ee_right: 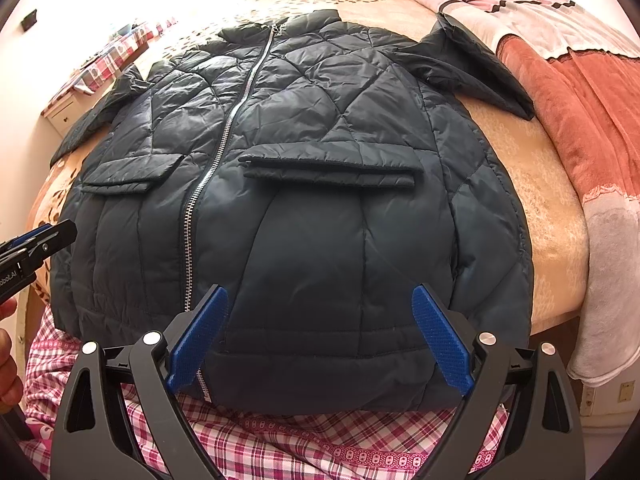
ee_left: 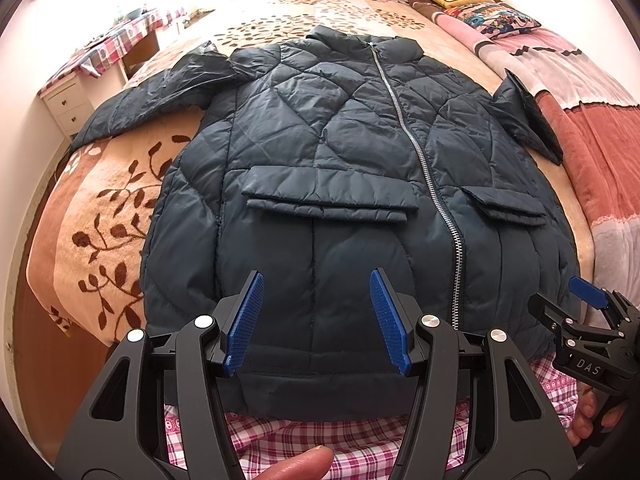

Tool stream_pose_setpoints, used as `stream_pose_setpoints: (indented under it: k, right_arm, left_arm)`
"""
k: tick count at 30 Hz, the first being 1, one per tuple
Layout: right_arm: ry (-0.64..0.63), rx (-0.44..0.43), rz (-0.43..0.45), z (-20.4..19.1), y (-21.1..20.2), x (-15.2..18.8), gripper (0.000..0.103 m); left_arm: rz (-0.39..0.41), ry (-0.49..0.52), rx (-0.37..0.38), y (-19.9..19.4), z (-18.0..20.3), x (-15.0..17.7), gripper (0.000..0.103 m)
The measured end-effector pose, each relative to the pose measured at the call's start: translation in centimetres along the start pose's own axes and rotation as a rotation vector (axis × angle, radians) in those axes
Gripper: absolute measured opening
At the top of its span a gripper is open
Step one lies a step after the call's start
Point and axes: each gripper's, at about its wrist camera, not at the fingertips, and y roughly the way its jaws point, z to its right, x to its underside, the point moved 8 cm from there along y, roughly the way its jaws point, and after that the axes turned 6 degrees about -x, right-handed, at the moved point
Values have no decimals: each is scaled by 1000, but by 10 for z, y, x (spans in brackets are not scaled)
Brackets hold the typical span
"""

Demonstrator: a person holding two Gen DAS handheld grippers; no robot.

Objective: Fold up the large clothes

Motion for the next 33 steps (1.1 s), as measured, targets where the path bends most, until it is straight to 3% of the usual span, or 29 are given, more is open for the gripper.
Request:
stream_pose_setpoints:
  k: [33]
  right_arm:
    - [4,-6,-1,0,0,2,90]
  left_arm:
    - [-4,0,-2,1,1,4,56]
